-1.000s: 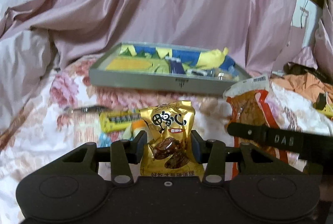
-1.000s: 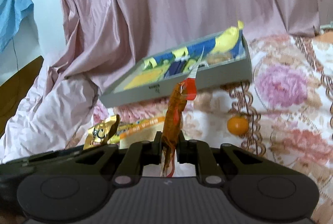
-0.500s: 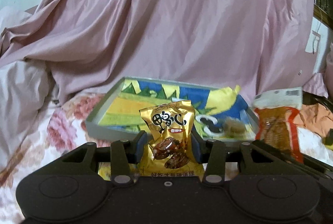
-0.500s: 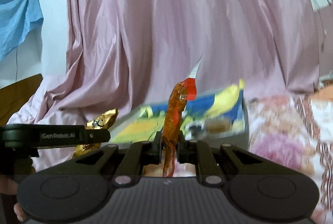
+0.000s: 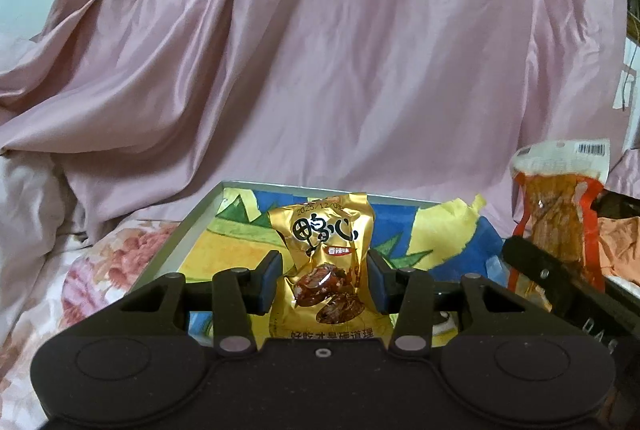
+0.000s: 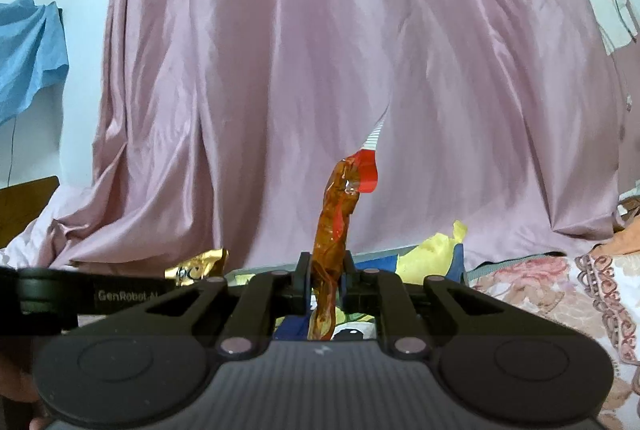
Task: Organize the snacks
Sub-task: 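Lower the gold bag into the tray with the left tool while the right tool drops the orange packet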
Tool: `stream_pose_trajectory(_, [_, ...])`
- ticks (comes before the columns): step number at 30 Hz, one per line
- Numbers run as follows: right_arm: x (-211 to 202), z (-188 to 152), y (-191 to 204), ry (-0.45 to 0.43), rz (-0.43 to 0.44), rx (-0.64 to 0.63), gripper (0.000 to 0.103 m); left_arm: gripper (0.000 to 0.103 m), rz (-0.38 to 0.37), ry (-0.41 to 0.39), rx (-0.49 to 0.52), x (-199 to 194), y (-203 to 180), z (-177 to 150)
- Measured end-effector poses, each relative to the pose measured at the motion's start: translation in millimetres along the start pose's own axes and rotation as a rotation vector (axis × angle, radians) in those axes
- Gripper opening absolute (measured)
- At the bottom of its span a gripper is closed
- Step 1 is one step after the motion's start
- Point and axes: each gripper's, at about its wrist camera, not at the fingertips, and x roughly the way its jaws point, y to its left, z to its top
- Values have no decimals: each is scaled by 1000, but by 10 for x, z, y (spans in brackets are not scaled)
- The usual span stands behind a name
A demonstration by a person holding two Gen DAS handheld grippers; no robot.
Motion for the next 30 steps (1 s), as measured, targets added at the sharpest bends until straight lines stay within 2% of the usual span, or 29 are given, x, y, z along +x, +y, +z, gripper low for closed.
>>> stream_pose_trajectory(10, [204,-122,-142,70,24,33,16,47,-2,48,-40,459,-97,-218])
stream_pose_trajectory(19, [285,-84,-200,88,30,37,17,48,1,55,-38,565,-111,-264])
stream_pose_trajectory(28, [491,-109,-340,174,7,58,20,49,30,79,-87,708,-21,-303])
stream_pose_trajectory(30, [531,-118,-375,211,-13,73,24,50,35,89,-99,729,-1,-319])
